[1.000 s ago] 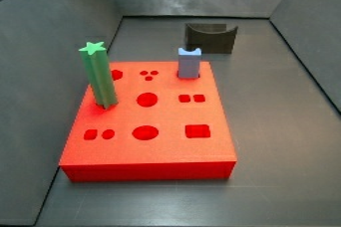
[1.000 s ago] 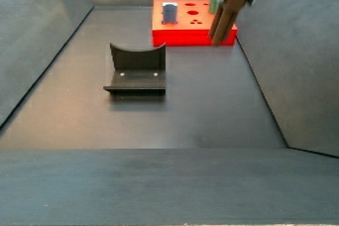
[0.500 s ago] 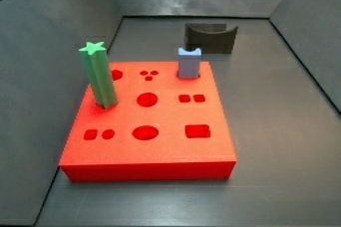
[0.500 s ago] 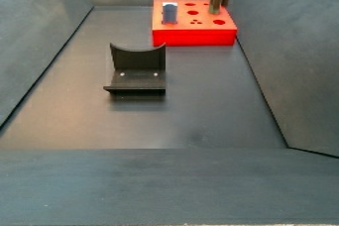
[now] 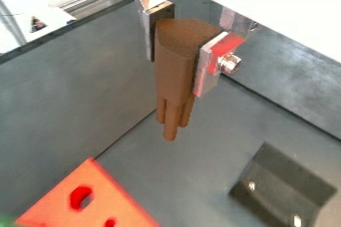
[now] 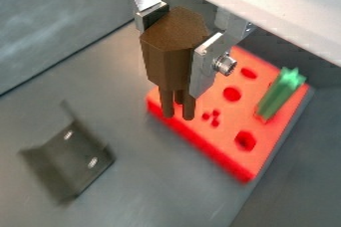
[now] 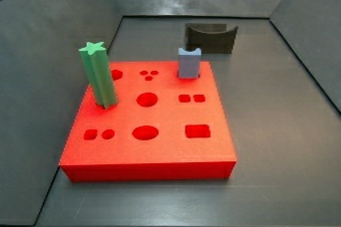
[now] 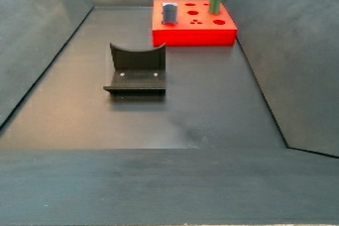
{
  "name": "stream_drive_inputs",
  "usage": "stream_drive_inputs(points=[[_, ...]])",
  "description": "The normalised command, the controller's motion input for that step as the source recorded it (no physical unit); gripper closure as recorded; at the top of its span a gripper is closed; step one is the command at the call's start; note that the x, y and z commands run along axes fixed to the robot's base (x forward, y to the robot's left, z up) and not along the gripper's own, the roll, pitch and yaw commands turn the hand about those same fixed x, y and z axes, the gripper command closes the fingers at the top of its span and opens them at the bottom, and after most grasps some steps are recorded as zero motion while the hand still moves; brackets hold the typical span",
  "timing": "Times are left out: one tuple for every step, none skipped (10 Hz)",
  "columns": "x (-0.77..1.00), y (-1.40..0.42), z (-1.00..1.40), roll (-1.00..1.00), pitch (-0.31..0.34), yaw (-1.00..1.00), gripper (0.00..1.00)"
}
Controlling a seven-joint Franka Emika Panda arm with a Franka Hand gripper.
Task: Pick up the 3 prong object. Move up. Move to above the board. Insert the 3 prong object.
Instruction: Move to above the board.
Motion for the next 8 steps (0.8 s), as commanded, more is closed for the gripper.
stream_drive_inputs(points=[[0.24, -1.00, 0.31, 0.00, 0.117, 0.01, 1.00], [0.25, -1.00, 0.31, 0.00, 0.123, 0.01, 1.00], [0.27, -1.00, 0.31, 0.00, 0.128, 0.01, 1.00], [0.28, -1.00, 0.31, 0.01, 0.127, 0.01, 1.00], [0.31, -1.00, 0.32, 0.00, 0.126, 0.01, 1.00], [0.26, -0.79, 0.25, 0.01, 0.125, 0.01, 1.00], [0.18, -0.43, 0.14, 0.02, 0.120, 0.01, 1.00], [0.15, -0.31, 0.11, 0.03, 0.104, 0.01, 1.00]])
